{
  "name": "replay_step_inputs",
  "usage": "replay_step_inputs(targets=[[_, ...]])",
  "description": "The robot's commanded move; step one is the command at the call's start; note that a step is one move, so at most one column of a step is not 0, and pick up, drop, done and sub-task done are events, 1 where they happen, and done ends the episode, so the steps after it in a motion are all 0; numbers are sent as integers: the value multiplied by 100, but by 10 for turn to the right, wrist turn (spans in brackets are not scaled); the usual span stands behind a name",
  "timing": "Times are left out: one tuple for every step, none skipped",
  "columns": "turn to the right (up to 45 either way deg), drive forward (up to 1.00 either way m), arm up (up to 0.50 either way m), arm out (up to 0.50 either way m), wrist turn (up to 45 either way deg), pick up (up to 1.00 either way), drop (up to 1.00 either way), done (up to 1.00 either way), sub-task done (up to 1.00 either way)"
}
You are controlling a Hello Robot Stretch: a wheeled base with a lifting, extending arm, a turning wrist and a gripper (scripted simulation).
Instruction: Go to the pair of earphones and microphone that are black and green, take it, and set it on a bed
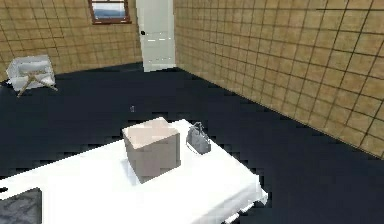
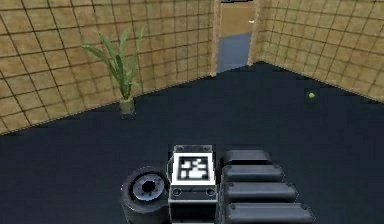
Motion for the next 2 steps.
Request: replay_step_inputs(targets=[[-330,0,0,0,0,0,0,0,0],[0,15,0,0,0,0,0,0,0]])
